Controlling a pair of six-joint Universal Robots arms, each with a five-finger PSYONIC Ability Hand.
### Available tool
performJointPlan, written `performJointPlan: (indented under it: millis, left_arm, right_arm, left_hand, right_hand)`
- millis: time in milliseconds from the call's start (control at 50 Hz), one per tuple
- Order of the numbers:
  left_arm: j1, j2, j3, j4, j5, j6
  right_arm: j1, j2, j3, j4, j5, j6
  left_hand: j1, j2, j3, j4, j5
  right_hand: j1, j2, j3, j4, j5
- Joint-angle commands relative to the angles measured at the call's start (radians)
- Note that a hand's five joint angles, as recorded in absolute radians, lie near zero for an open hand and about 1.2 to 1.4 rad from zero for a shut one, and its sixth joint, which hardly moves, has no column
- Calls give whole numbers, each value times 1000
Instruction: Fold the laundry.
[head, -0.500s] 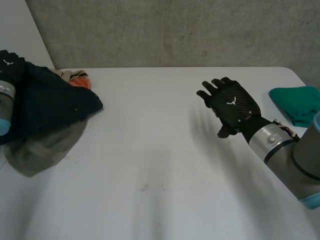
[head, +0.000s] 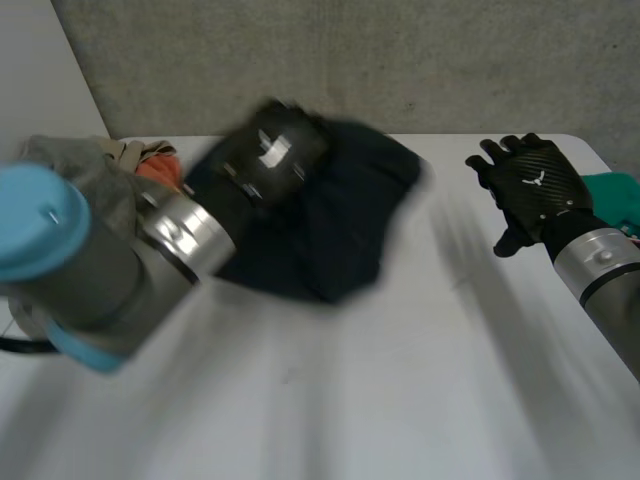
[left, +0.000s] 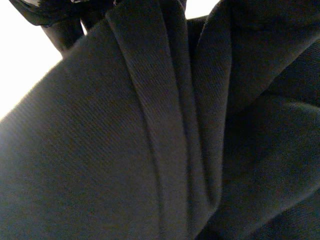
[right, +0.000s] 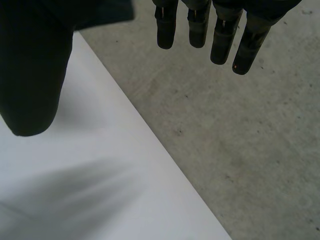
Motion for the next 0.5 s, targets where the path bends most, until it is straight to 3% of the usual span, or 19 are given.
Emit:
performJointPlan:
  millis: [20, 40, 220, 360, 500]
  left_arm:
    - [-86, -23, -104, -25, 25, 3]
    - [-89, -23, -114, -42, 21, 8]
    - [-81, 81, -103, -217, -18, 49]
    - [-75, 202, -88, -314, -168, 16]
    - [-64, 207, -45, -346, -288, -1]
  right_arm:
    - [-33, 1, 10, 7, -1, 4]
    - [-34, 1, 10, 8, -3, 4]
    - [-57, -13, -31, 96, -9, 4]
    - [-62, -52, -186, 460, -14, 70]
    - [-73, -38, -339, 821, -17, 162]
  left_hand:
    - [-508, -581, -558, -600, -481]
    - [-786, -859, -837, -879, -760]
    - [-801, -874, -851, -893, -775]
    - [-804, -877, -854, -896, -778]
    - [-810, -883, -860, -902, -783]
  right_hand:
    - [-27, -43, -40, -59, -64]
    - [-27, -43, -40, -59, -64]
    - [-27, -43, -40, -59, -64]
    - [-27, -43, -40, -59, -64]
    - [-27, -43, -40, -59, -64]
